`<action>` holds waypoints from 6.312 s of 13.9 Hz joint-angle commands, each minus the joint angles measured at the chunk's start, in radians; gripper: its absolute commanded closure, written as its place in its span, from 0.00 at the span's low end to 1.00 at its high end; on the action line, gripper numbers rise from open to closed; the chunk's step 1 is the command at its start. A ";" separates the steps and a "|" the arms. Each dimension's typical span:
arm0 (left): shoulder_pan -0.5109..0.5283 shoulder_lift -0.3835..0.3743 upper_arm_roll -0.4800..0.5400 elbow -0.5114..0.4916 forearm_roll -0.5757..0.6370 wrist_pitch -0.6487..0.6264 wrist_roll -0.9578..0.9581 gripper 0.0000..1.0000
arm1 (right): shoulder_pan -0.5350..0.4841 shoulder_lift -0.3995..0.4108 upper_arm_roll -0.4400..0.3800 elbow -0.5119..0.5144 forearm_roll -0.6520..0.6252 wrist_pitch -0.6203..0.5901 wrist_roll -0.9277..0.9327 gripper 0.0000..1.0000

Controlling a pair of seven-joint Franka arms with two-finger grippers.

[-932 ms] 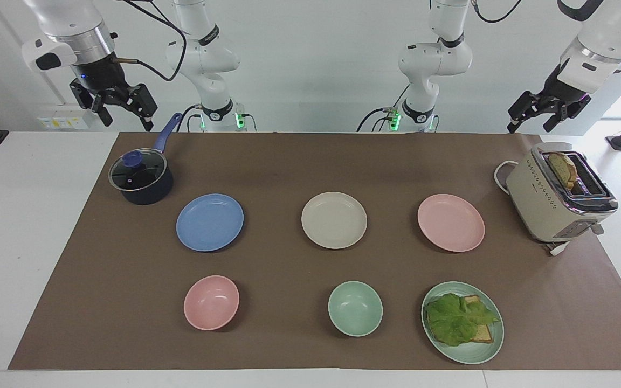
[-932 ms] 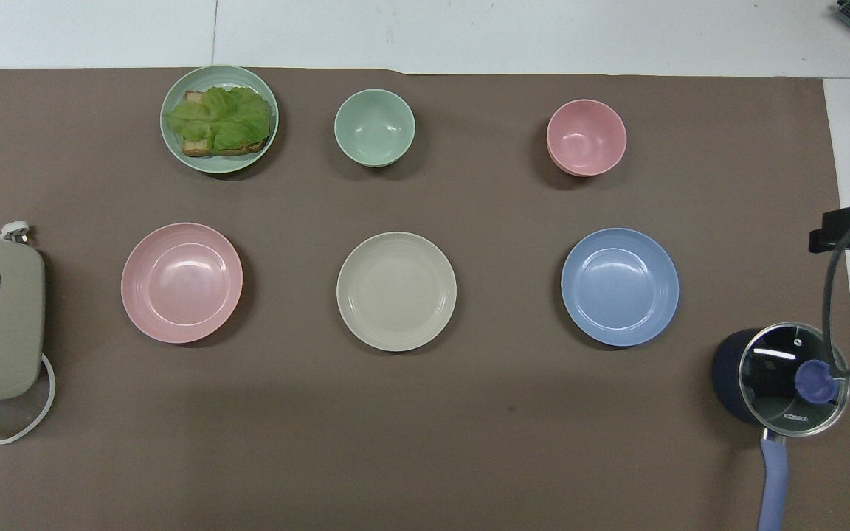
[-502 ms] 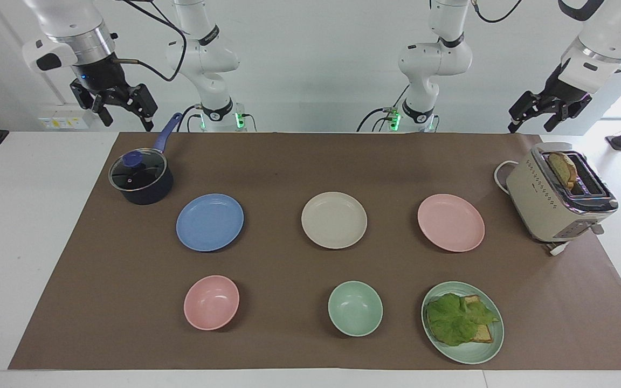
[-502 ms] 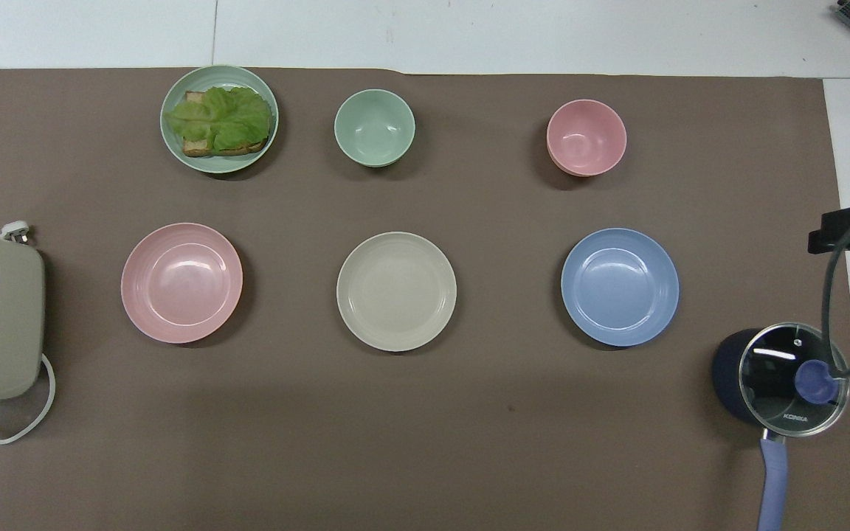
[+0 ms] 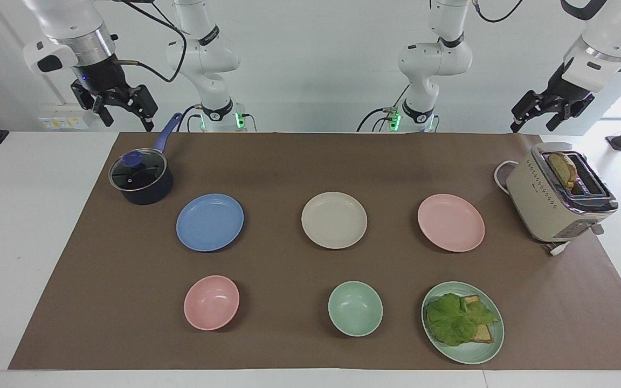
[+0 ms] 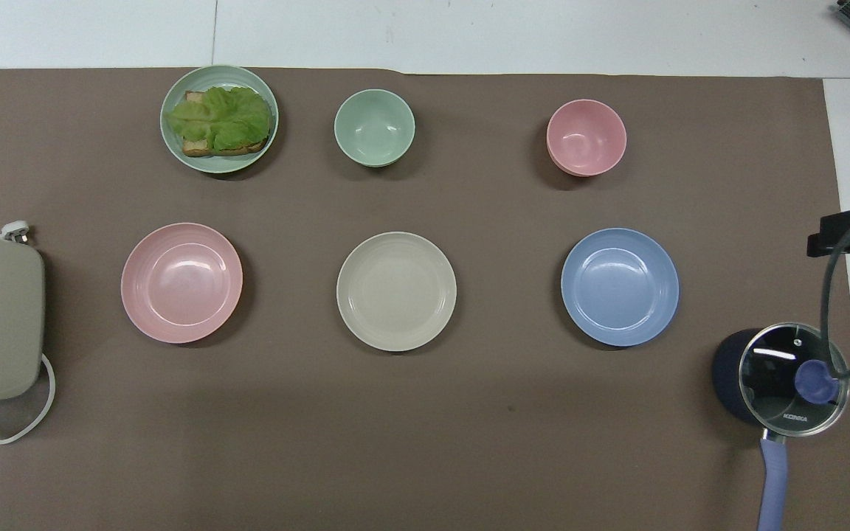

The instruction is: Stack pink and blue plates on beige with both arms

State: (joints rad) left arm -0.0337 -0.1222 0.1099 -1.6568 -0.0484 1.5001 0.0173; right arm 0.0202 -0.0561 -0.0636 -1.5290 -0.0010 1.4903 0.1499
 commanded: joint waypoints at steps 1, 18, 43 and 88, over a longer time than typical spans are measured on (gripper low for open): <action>-0.003 -0.016 0.004 -0.053 0.018 0.041 -0.002 0.00 | -0.011 -0.037 0.005 -0.057 -0.004 0.010 -0.027 0.00; 0.003 0.045 0.004 -0.409 0.018 0.475 0.000 0.00 | 0.000 -0.016 0.010 -0.092 -0.001 0.070 -0.021 0.00; -0.008 0.314 -0.001 -0.477 0.019 0.738 -0.013 1.00 | -0.006 -0.028 0.010 -0.115 -0.002 0.067 -0.032 0.00; -0.284 0.337 -0.280 -0.379 -0.238 0.776 -0.364 0.57 | -0.025 -0.039 0.007 -0.149 -0.002 0.073 -0.038 0.00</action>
State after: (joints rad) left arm -0.2999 0.2221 -0.1855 -2.0227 -0.2685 2.2497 -0.3526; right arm 0.0091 -0.0747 -0.0625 -1.6538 -0.0013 1.5644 0.1487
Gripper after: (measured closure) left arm 0.943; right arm 0.000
